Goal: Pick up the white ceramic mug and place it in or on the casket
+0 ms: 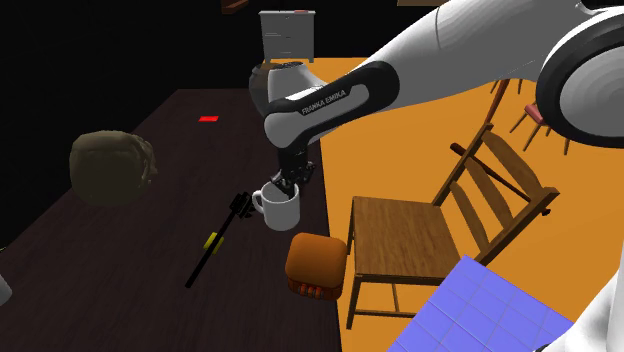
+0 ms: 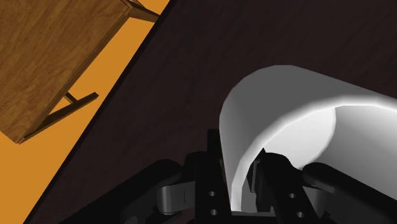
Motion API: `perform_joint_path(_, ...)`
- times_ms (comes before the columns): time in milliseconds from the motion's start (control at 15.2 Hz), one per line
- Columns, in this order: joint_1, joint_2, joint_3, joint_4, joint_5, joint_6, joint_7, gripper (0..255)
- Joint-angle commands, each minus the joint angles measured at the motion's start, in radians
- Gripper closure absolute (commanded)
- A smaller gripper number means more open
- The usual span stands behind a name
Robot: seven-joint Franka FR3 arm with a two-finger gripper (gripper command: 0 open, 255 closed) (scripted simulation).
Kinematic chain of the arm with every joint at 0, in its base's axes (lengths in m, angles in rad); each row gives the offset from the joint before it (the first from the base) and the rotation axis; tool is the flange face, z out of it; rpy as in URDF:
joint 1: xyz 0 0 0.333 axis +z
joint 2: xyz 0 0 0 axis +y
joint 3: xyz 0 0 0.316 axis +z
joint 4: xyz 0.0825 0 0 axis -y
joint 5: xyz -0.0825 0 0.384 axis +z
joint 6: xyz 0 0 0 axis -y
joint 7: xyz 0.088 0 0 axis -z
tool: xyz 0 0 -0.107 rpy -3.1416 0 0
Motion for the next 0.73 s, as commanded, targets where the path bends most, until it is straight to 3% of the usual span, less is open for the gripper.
perform_joint_path(0, 0.0, 0.0, 0.0, 0.0, 0.0, 0.0, 0.0, 255)
perform_joint_path(660, -0.001, -0.023, 0.001, 0.022, 0.002, -0.045, -0.001, 255)
